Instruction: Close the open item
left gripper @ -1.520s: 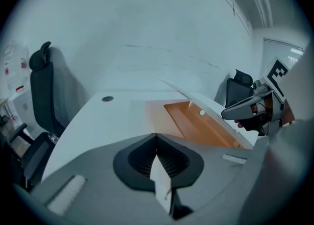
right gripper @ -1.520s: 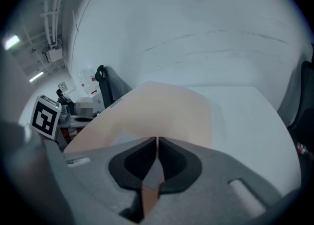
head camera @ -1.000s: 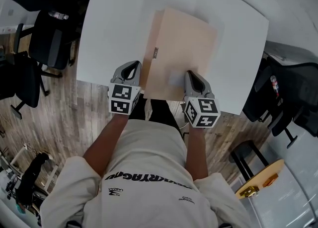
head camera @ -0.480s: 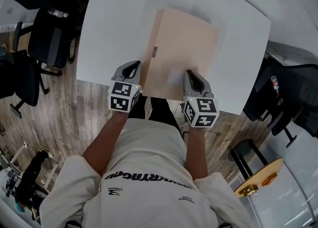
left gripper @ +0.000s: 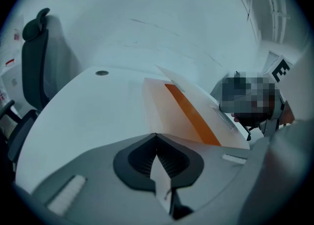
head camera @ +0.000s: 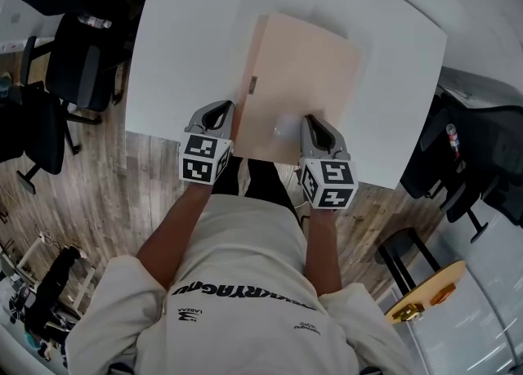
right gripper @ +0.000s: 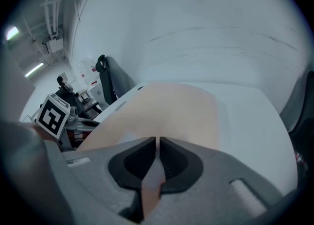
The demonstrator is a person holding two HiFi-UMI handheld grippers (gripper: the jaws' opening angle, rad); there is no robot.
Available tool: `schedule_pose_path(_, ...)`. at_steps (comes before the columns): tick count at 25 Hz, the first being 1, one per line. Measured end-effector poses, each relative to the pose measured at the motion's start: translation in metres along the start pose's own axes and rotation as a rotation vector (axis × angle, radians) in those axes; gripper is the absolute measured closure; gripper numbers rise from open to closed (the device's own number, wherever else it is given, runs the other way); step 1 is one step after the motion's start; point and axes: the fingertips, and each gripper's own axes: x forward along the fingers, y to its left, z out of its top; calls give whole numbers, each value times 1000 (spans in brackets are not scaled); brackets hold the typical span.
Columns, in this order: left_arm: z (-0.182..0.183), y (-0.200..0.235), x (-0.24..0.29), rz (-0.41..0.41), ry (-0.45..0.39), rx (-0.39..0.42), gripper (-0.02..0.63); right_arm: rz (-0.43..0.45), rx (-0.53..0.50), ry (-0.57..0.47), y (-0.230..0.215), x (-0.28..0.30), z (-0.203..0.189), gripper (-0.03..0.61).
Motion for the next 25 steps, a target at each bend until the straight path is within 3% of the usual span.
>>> schedule_pose_path(15, -3, -1, 2, -7, 5, -6, 615, -16, -81, 45, 3, 7, -4, 558)
schedule_pose_path(25, -2, 1, 5, -8, 11, -7, 615, 2, -82, 73, 7, 15, -6, 554)
